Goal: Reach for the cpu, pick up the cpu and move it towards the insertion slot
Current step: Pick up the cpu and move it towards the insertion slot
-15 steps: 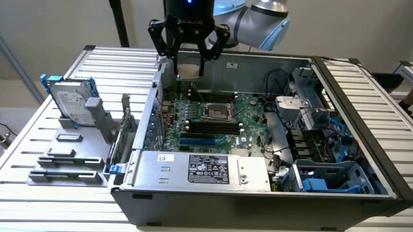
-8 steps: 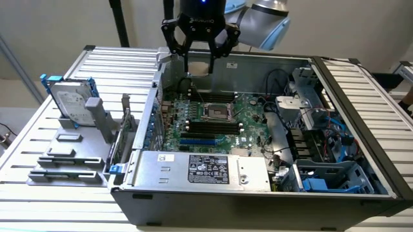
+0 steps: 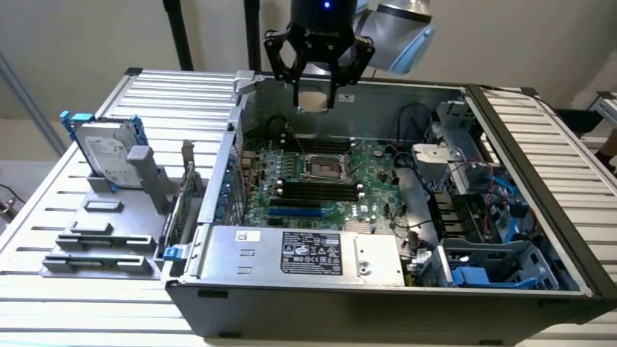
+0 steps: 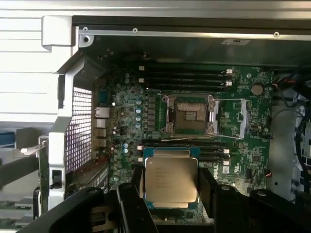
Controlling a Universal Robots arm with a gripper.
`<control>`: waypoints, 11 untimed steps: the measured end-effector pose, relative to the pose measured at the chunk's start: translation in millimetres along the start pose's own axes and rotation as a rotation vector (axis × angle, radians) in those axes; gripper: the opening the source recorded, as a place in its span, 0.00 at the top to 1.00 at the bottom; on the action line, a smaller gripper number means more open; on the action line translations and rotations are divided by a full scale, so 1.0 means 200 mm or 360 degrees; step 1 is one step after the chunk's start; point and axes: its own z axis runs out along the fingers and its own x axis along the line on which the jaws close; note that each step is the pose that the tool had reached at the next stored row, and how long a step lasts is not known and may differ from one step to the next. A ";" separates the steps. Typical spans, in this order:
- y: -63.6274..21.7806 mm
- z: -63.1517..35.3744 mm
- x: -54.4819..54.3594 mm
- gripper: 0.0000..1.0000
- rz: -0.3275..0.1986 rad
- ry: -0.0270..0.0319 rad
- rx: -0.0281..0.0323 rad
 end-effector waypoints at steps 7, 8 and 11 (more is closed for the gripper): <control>0.095 0.040 -0.09 0.45 0.0000 0.00001 0.00001; 0.109 0.045 -0.11 0.45 0.0000 -0.00002 0.00002; 0.150 0.057 -0.14 0.45 0.0000 -0.00021 0.00000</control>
